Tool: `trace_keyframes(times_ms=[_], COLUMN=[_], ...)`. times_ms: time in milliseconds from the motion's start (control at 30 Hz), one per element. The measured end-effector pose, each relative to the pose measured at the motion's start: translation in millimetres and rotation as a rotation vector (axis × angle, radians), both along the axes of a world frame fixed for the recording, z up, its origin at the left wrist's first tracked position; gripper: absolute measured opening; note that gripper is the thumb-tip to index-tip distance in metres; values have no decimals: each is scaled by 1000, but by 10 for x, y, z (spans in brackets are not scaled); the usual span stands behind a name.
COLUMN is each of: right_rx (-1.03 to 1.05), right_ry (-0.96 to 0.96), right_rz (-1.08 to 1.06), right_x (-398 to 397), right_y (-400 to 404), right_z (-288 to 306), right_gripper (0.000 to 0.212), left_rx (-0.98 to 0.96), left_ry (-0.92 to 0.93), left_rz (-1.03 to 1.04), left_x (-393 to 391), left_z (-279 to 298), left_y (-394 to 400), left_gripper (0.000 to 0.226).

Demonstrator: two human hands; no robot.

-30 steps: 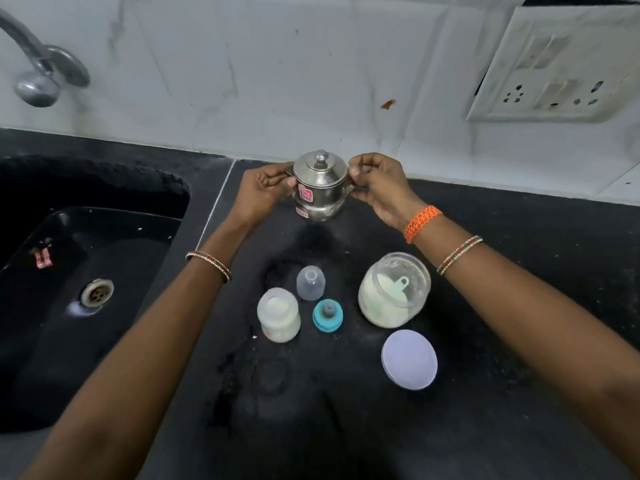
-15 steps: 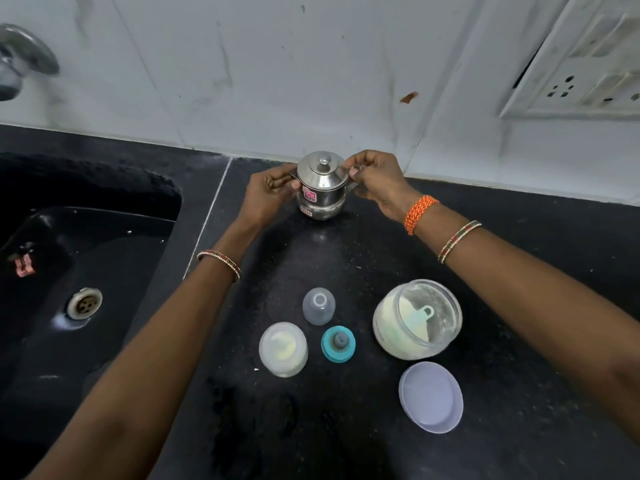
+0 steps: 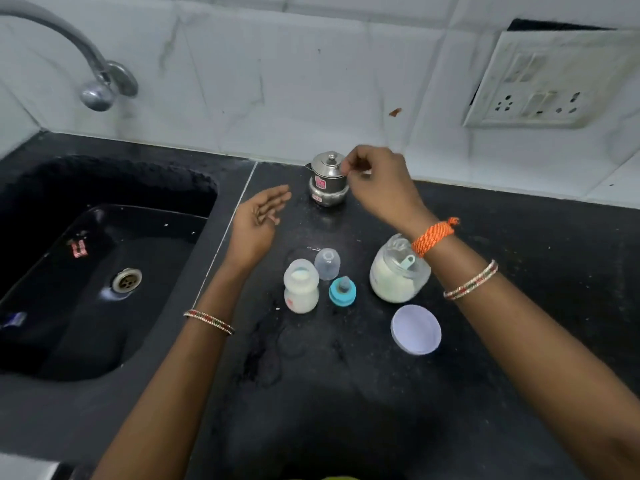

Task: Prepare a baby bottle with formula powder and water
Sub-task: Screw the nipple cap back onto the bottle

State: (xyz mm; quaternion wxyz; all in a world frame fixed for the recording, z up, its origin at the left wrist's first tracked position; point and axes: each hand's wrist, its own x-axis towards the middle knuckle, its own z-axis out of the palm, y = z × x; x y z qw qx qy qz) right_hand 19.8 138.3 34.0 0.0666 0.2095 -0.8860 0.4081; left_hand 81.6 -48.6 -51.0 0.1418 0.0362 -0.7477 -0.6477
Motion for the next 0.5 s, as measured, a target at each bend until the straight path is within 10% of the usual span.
trace_keyframes(times_ms=[267, 500], right_rx=[208, 412], right_ry=[-41, -271], right_rz=[-44, -114], right_x=[938, 1182], right_y=[93, 62], right_z=[-747, -1341], right_gripper=[17, 61], left_rx=[18, -10], left_ry=[-65, -164], left_rz=[4, -208], left_x=[637, 864], left_z=[-382, -698], left_y=[57, 213], left_gripper=[65, 78])
